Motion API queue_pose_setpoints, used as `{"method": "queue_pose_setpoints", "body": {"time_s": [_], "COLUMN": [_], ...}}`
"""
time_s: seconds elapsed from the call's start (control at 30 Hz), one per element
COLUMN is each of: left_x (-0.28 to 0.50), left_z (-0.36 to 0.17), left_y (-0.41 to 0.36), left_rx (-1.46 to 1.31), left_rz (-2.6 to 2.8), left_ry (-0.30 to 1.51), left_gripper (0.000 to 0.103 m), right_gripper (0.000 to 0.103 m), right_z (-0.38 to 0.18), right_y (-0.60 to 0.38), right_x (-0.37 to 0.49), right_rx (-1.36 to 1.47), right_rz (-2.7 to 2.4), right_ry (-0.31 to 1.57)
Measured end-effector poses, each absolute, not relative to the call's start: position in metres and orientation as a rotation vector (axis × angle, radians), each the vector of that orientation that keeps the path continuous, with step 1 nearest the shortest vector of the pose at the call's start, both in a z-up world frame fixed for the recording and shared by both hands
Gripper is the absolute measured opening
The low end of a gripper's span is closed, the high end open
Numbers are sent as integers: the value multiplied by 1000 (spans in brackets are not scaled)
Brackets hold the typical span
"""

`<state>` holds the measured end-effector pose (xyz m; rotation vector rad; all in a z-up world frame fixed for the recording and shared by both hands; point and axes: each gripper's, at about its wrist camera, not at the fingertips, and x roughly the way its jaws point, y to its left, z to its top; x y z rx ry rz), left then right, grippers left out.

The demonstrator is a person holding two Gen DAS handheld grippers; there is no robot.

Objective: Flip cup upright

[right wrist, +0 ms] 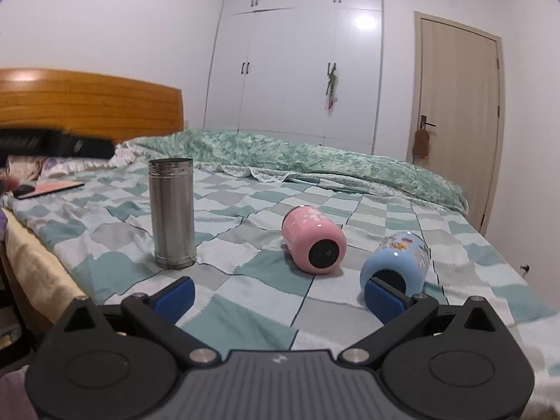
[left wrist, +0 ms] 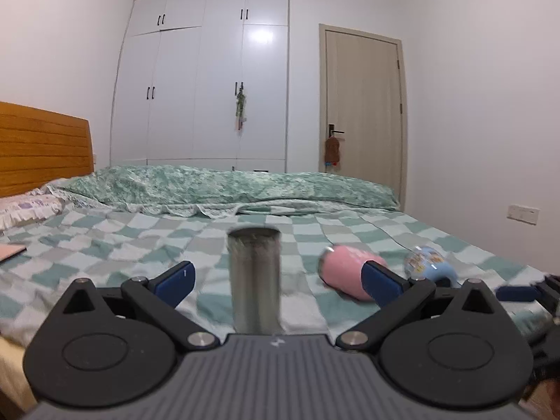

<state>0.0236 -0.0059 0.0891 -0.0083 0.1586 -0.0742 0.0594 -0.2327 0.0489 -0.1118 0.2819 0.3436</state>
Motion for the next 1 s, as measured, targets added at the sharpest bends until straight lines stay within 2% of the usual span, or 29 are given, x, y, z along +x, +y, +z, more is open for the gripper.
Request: {"method": "queue_pose_setpoints", "body": {"time_s": [0.2,0.43,0.6,1.0], "left_x": [3,11,11,9], "left_z": [43,14,11,8], "left_y": [-16,-28,-27,-25], "left_rx": [-53,3,-3,-12], "left_rz": [-22,33,25,20], "left_ry": [155,125,119,107], "left_gripper": [103,103,103,103], "right_gripper": [103,103,103,103], "right_z": [31,15,11,7], "right_y": [-246,-255,-257,-256], "right_x": [28,10,1,-2], "right_rx": [-38,-27,-34,-41], "right_rz": [303,170,138,105], "right_ry": [224,114,41,8]}}
